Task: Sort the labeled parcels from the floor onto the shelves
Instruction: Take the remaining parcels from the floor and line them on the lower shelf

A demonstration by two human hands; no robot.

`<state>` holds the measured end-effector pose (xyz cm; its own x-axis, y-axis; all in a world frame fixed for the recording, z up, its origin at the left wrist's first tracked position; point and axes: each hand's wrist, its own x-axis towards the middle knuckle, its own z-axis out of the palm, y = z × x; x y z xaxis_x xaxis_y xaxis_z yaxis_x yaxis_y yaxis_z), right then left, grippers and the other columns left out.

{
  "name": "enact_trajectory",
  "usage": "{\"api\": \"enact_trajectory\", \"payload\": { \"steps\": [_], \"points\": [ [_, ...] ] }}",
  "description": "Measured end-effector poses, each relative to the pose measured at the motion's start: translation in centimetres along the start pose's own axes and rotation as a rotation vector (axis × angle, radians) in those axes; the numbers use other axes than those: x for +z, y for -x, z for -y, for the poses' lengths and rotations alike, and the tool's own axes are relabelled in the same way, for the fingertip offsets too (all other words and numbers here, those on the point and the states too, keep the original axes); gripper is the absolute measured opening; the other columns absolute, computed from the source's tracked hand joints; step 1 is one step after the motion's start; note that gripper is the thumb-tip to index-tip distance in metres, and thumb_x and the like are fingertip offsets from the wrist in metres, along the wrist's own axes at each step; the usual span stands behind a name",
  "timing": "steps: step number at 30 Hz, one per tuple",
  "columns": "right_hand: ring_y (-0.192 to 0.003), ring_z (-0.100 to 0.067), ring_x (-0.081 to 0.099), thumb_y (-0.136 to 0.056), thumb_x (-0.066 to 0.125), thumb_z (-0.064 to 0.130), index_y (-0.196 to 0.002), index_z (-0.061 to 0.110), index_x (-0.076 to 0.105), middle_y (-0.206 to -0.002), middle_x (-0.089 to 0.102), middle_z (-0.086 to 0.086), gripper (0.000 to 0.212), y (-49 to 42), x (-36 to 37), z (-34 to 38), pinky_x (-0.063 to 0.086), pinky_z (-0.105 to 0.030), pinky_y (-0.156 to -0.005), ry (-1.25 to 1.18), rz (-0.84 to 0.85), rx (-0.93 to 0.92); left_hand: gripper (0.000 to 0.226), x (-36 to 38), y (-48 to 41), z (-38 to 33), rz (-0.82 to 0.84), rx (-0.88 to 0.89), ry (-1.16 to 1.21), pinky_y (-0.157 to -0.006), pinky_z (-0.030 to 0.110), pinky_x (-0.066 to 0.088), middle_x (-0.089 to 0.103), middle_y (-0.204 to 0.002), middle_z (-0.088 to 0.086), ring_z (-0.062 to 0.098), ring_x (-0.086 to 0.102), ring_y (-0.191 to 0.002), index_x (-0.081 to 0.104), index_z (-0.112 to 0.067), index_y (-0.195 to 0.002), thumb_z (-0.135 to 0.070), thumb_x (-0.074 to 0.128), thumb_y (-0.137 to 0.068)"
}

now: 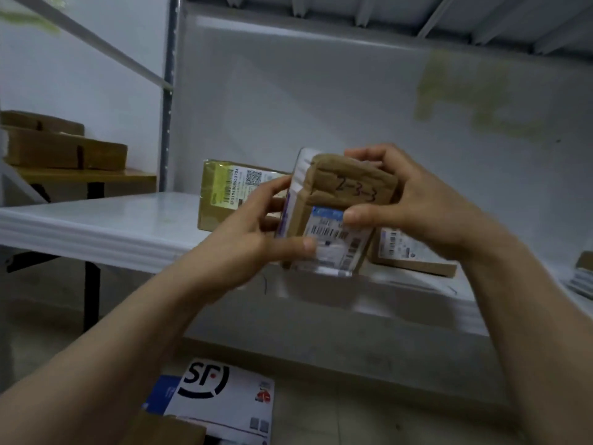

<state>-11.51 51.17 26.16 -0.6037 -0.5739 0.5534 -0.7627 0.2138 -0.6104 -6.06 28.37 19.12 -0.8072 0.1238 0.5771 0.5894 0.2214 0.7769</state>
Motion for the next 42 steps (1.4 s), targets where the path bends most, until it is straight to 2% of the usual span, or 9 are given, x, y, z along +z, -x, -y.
{"api": "enact_trajectory", "payload": {
  "steps": [3, 5, 7, 9, 17, 20, 30, 37, 42],
  "points": [
    [-0.111, -0.013, 0.067, -0.059, 0.089, 0.027, -0.131, 0.030, 0.050, -0.125, 0.059, 0.006, 0.082, -2.9, -3.1, -0.4, 0.058, -0.028, -0.087, 0.170, 0.032, 0.056, 0.081, 1.4, -3.9, 0.0, -0.041, -0.017, -0.021, -0.073, 0.021, 0.059, 0.060, -0.126, -0.010, -0.004, 0.066, -0.099, 0.033, -0.029, -0.149, -0.009, 0.076, -0.083],
    [-0.108, -0.009, 0.065, -0.068, 0.089, 0.025, -0.132, 0.030, 0.046, -0.123, 0.057, 0.011, 0.077, -4.4, -4.1, -0.9, 0.057, -0.022, -0.084, 0.287, 0.043, 0.079, 0.085, 1.8, -5.8, 0.7, -0.088, -0.014, -0.201, -0.086, 0.027, 0.057, 0.055, -0.132, -0.014, -0.006, 0.060, -0.110, 0.028, -0.032, -0.151, -0.021, 0.077, -0.082],
    [-0.104, -0.008, 0.065, -0.076, 0.086, 0.022, -0.132, 0.029, 0.044, -0.119, 0.057, 0.014, 0.070, -5.6, -4.6, -1.5, 0.057, -0.025, -0.085, 0.362, 0.050, 0.103, 0.093, 1.7, -7.1, 1.5, -0.148, -0.039, -0.548, -0.111, 0.046, 0.038, 0.040, -0.149, -0.003, 0.017, 0.038, -0.137, 0.021, -0.035, -0.153, -0.031, 0.076, -0.078],
    [-0.103, -0.012, 0.066, -0.078, 0.085, 0.027, -0.129, 0.031, 0.044, -0.118, 0.059, 0.012, 0.066, -6.6, -5.3, -2.5, 0.057, -0.036, -0.089, 0.436, 0.071, 0.126, 0.095, 1.8, -7.3, 2.2, -0.184, -0.028, -0.707, -0.116, 0.048, 0.024, 0.028, -0.154, 0.004, 0.026, 0.023, -0.140, 0.017, -0.034, -0.154, -0.025, 0.072, -0.077],
    [-0.096, -0.017, 0.070, -0.078, 0.081, 0.047, -0.125, 0.035, 0.040, -0.114, 0.065, 0.008, 0.064, -8.4, -6.4, -5.3, 0.057, -0.044, -0.088, 0.583, 0.113, 0.262, 0.083, 1.7, -6.8, 5.2, -0.260, -0.053, -0.758, -0.110, 0.044, 0.021, 0.030, -0.146, 0.004, 0.026, 0.025, -0.134, 0.024, -0.027, -0.150, -0.021, 0.063, -0.077],
    [-0.101, -0.022, 0.065, -0.067, 0.071, 0.073, -0.118, 0.042, 0.035, -0.114, 0.066, 0.006, 0.070, -9.0, -5.5, -6.1, 0.054, -0.047, -0.091, 0.752, 0.110, 0.295, 0.082, 1.7, -7.0, 5.4, -0.241, -0.077, -0.793, -0.109, 0.044, 0.023, 0.031, -0.145, 0.005, 0.027, 0.025, -0.134, 0.025, -0.027, -0.149, -0.015, 0.065, -0.078],
    [-0.107, -0.026, 0.063, -0.085, 0.060, 0.067, -0.113, 0.030, 0.029, -0.102, 0.064, 0.006, 0.056, -9.2, -2.6, -6.1, 0.009, -0.055, -0.120, 1.032, 0.098, 0.251, 0.074, 1.1, -7.2, 5.6, -0.265, -0.116, -0.702, -0.103, 0.042, 0.027, 0.038, -0.139, 0.005, 0.028, 0.030, -0.129, 0.032, -0.027, -0.144, -0.012, 0.062, -0.077],
    [-0.138, -0.027, 0.043, -0.079, 0.068, 0.067, -0.146, 0.028, 0.029, -0.148, 0.048, -0.006, 0.086, -7.5, -1.7, -4.6, 0.012, -0.056, -0.120, 1.024, -0.041, 0.189, 0.074, 0.9, -6.4, 5.5, -0.321, -0.062, -0.571, -0.107, 0.046, 0.033, 0.047, -0.131, 0.000, 0.024, 0.035, -0.125, 0.041, -0.027, -0.138, -0.025, 0.051, -0.065],
    [-0.130, -0.023, 0.048, -0.088, 0.068, 0.054, -0.137, 0.028, 0.042, -0.141, 0.052, 0.000, 0.061, -5.2, 2.2, -1.6, 0.033, -0.045, -0.109, 0.903, -0.244, 0.006, 0.048, 1.5, -4.9, 5.6, -0.486, 0.146, -0.453, -0.098, 0.049, 0.042, 0.056, -0.106, -0.013, 0.019, 0.045, -0.114, 0.058, -0.025, -0.114, -0.017, 0.050, -0.068]
  ]
}}
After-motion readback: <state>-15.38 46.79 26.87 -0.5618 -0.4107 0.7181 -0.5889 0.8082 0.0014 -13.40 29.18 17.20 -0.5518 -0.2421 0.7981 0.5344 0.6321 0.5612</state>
